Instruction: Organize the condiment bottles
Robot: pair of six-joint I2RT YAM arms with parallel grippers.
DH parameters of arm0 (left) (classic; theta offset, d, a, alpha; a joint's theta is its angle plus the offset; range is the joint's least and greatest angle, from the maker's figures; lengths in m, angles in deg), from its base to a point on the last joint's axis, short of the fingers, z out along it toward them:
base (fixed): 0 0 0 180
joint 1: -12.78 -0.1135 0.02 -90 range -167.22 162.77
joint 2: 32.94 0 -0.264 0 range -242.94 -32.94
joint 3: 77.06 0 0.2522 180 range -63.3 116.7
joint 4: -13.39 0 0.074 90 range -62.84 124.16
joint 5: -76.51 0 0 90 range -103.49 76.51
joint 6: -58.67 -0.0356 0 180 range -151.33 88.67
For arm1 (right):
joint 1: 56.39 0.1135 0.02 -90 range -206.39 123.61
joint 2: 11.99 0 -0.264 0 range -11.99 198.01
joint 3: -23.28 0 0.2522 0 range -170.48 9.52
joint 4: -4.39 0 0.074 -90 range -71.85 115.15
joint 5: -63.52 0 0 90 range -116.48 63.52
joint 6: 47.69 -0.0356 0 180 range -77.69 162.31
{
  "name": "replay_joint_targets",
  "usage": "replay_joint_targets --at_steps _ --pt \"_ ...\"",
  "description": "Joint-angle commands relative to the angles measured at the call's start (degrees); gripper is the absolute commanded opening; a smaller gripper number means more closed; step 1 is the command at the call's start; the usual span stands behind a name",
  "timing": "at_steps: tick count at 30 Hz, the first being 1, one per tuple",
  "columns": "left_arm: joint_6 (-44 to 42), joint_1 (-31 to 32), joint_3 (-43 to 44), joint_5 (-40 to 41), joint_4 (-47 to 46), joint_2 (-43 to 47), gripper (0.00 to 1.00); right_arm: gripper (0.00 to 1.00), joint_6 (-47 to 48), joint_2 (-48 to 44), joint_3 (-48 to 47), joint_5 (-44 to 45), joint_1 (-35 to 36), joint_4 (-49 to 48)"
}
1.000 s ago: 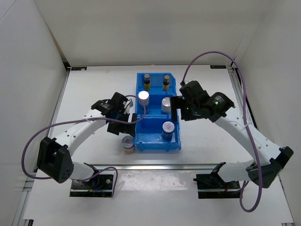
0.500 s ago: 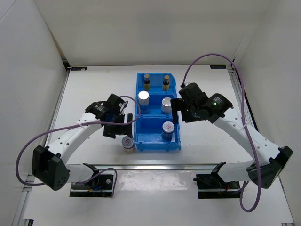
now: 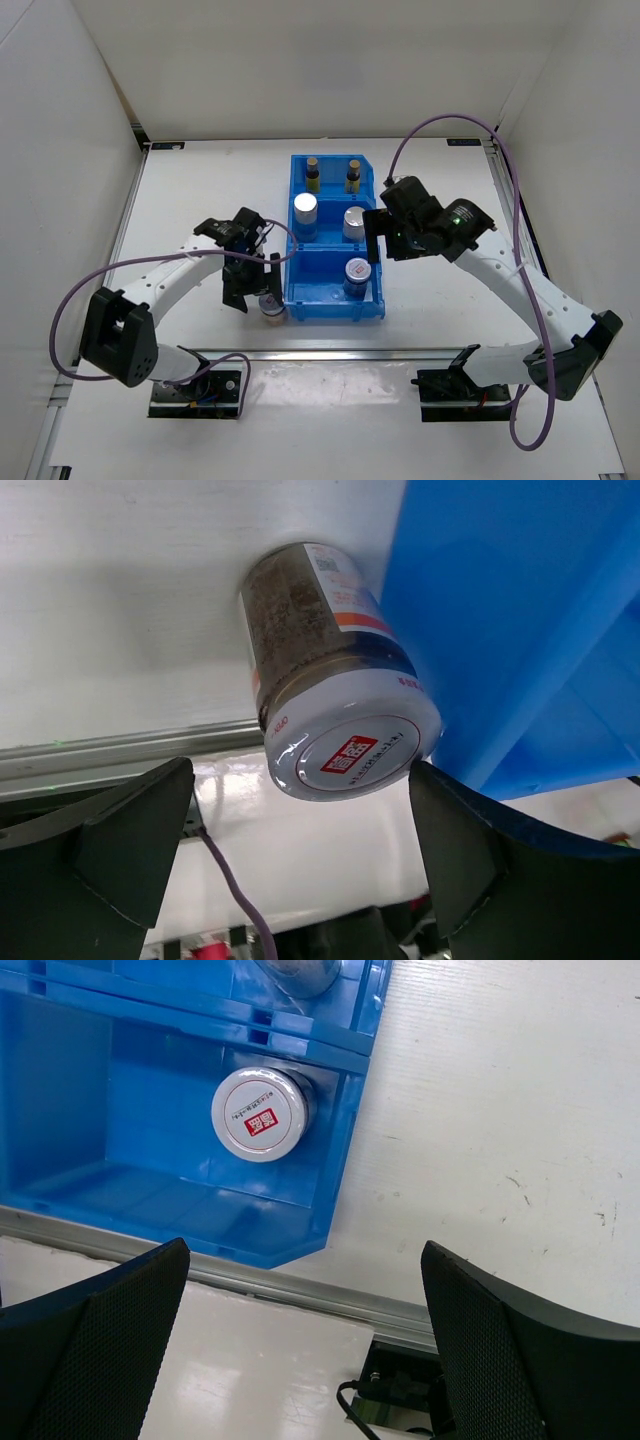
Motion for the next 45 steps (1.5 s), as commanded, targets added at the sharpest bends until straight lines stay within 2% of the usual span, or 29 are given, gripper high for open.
replay_joint_targets --at_steps 1,12,24,35,45 --pt "1.46 -2.25 -1.84 0.64 0.19 -1.87 0.99 1.00 0.08 -1.80 0.00 1.26 0.05 -0.72" --pt "2.51 -6.99 -1.31 4.50 0.19 -2.58 0.99 1.00 0.08 -2.32 0.00 2.31 0.05 -0.72" --pt "0.76 -8.84 1.42 10.48 -0.42 -7.94 0.99 1.00 0.61 -2.85 0.52 2.84 0.05 -0.19" --pt "-1.62 -13.50 3.70 11.01 -0.95 -9.61 0.99 1.00 1.14 -3.38 0.52 3.89 0.05 -0.19" --pt "-1.62 -12.89 4.84 7.49 -0.95 -3.73 0.99 1.00 1.14 -2.33 0.52 3.89 0.05 -0.19"
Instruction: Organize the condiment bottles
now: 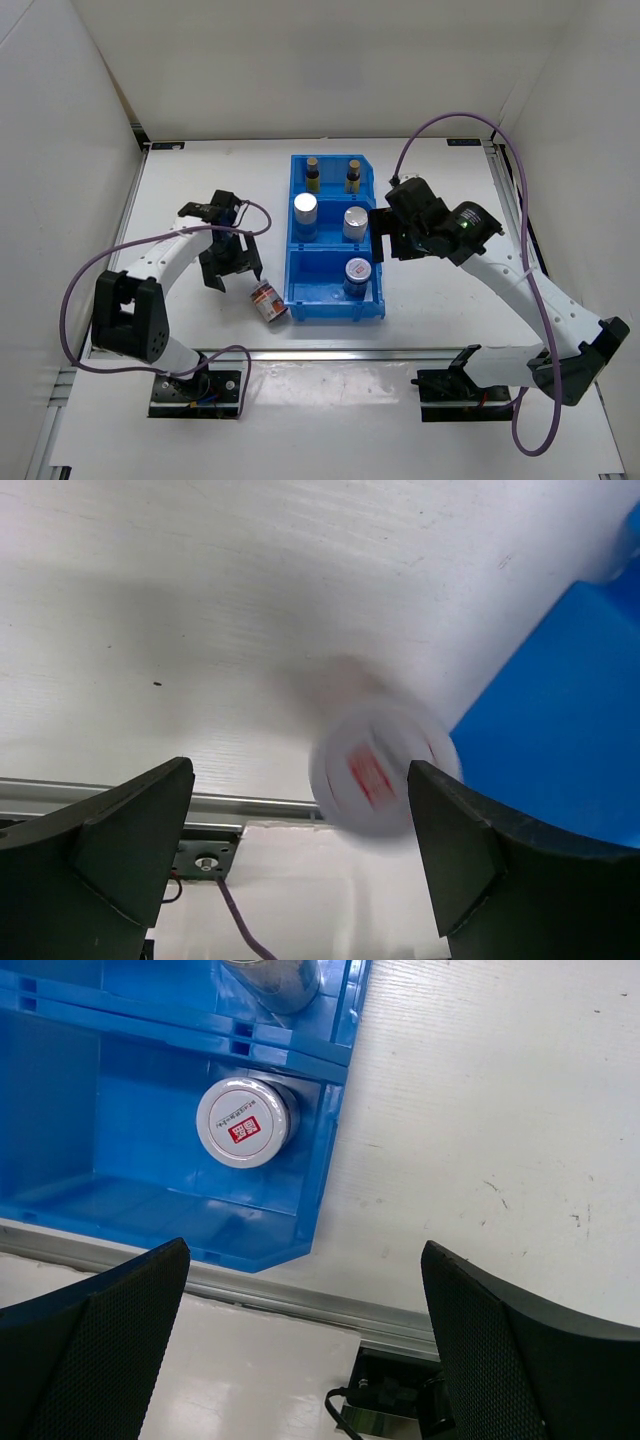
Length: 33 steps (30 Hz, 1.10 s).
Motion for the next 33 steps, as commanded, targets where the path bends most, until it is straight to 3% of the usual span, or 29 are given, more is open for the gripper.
replay_joint_targets --at_steps 1,9,20,26,33 --pt "-0.68 1.23 0.99 -0.28 0.53 3.47 0.99 1.00 0.53 -0.40 -0.33 1.23 0.05 -0.21" --pt "-0.15 2.38 1.00 -0.82 0.53 2.94 0.99 1.00 0.53 -0.40 -0.33 1.23 0.05 -0.21" --pt "1.08 3.61 -1.98 -12.84 0.53 2.42 0.99 1.00 0.53 -1.98 1.25 1.75 0.05 -0.21" --pt "1.60 4.14 -6.46 -13.47 0.53 -0.22 0.99 1.00 1.14 -3.03 1.25 2.98 0.05 -0.21" --pt "1.60 4.14 -5.77 -11.90 -1.22 -4.17 0.98 1.00 1.14 -4.79 3.09 4.13 0.05 -0.21"
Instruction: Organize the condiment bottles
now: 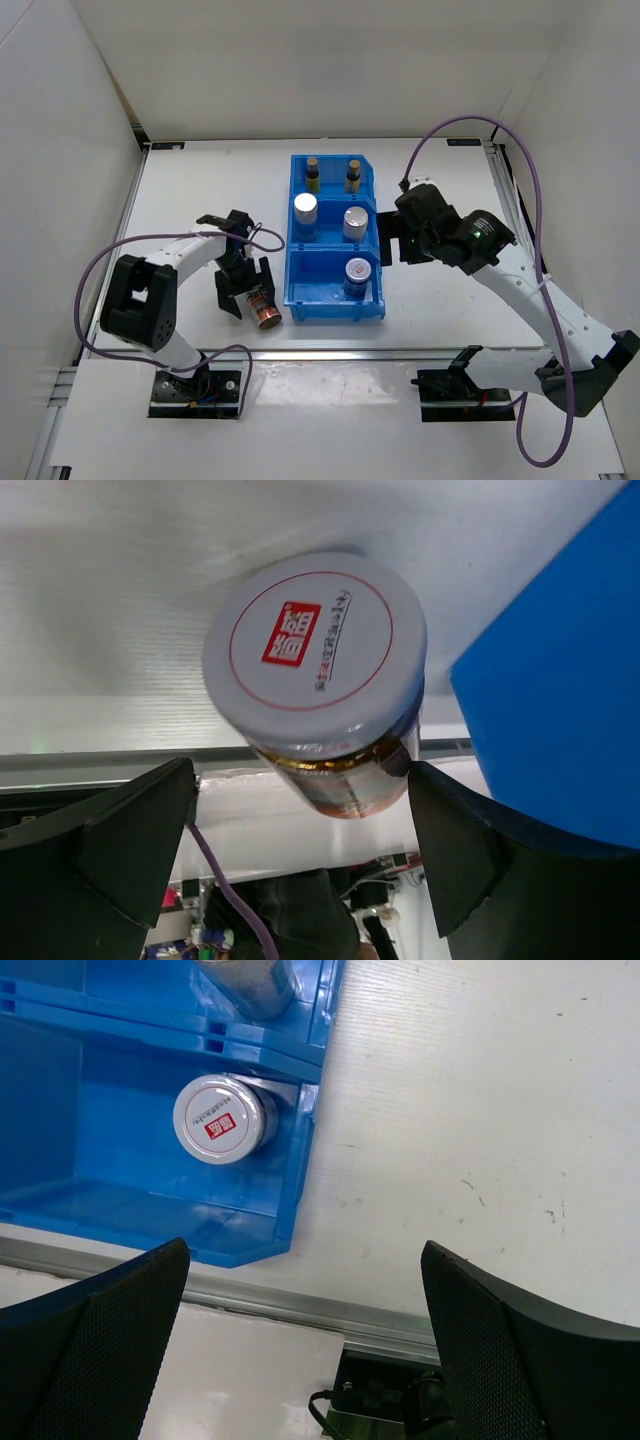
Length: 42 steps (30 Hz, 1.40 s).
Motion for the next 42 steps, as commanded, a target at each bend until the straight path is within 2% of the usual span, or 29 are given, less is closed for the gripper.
replay_joint_targets --at_steps 1,7,10,11,17,18,27,36,42 --pt "0.36 0.16 2.03 -0.09 -2.03 -0.73 0.96 1.00 0.85 -1.60 1.08 1.81 0.05 -0.28" --pt "-0.34 0.16 7.04 2.46 -3.18 -6.87 0.82 1.00 1.39 -2.13 1.61 2.95 0.05 -0.28" --pt "-0.87 0.16 7.67 2.29 -4.67 -11.09 0.61 1.00 1.39 -2.13 1.61 3.48 0.05 -0.28" --pt "-1.48 0.16 7.67 2.28 -5.28 -12.75 0.49 1.00 1.39 -2.13 1.61 3.48 0.05 0.25" --pt "-1.49 0.16 8.28 2.28 -5.29 -11.54 0.24 1.00 1.91 -2.13 1.61 4.53 0.05 0.78" --pt "-1.49 0.16 8.28 2.89 -5.29 -9.97 0.11 1.00 1.91 -2.13 1.61 4.53 0.05 0.78" --pt "-2.18 0.68 15.13 10.62 -0.55 -0.83 0.11 1.00 1.91 -1.08 1.08 4.53 0.05 0.78" --pt "-2.72 0.68 16.98 18.62 -1.16 3.75 0.11 1.00 2.44 -1.08 0.56 4.53 0.05 0.78" --pt "-2.20 2.88 16.90 25.83 -2.48 6.74 0.11 1.00 2.44 -1.61 1.17 4.53 0.05 0.78"
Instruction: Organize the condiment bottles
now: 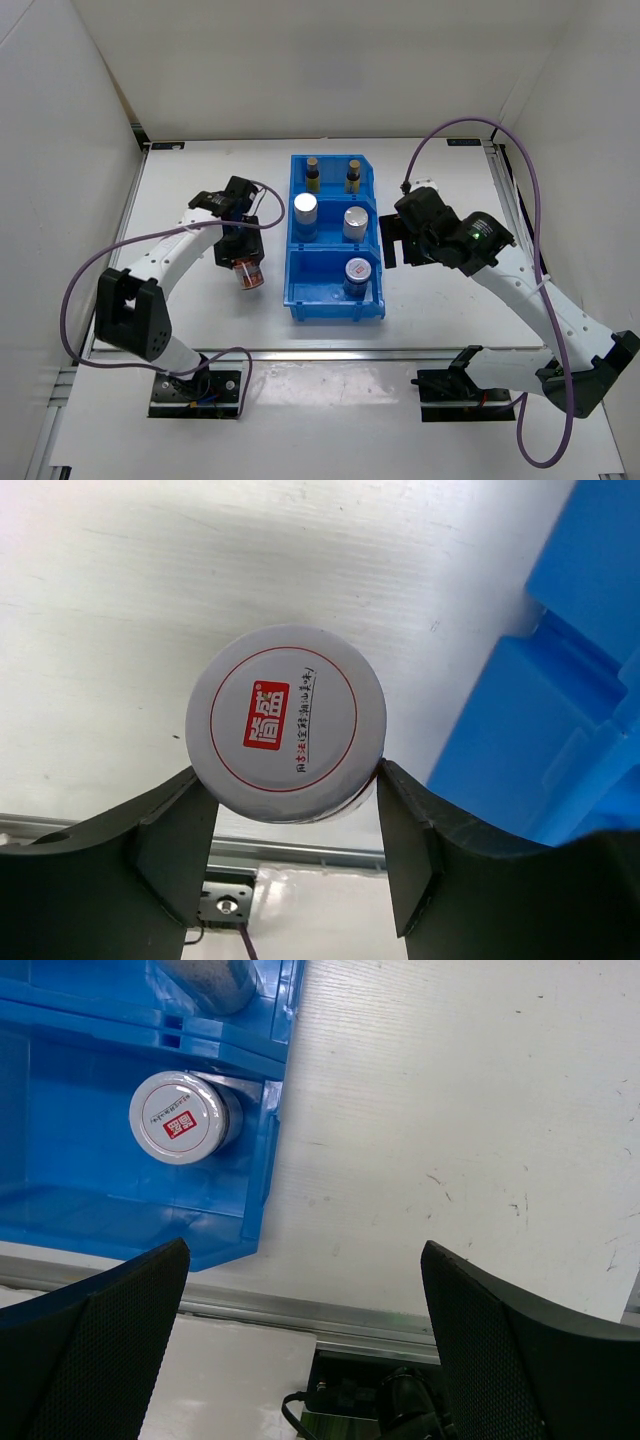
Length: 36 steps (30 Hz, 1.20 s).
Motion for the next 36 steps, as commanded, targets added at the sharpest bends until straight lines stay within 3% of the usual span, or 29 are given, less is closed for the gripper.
replay_joint_targets --at_steps 1,8,14,18,27,36 --pt "0.80 1.92 1.58 7.99 -1.93 6.26 0.11 1.00 0.74 -1.34 0.12 1.10 0.05 -0.10" --pt "1.95 7.10 -0.71 18.37 -5.44 12.32 0.11 1.00 0.21 -1.35 0.65 1.10 0.05 -0.10" --pt "-2.95 12.11 -3.43 20.50 -14.13 20.85 0.11 1.00 0.21 -1.35 1.18 1.63 0.05 -0.62" --pt "-9.20 17.21 -6.60 18.31 -23.80 26.65 0.11 1.00 0.21 -1.35 1.71 1.63 0.05 -1.15" --pt "-19.57 26.97 -9.40 11.01 -33.47 23.41 0.11 1.00 -0.93 -0.82 1.71 1.63 0.05 -1.15" --pt "-29.24 32.33 -18.90 6.44 -52.89 24.46 0.11 1.00 -5.06 0.40 -0.92 1.63 0.05 2.44"
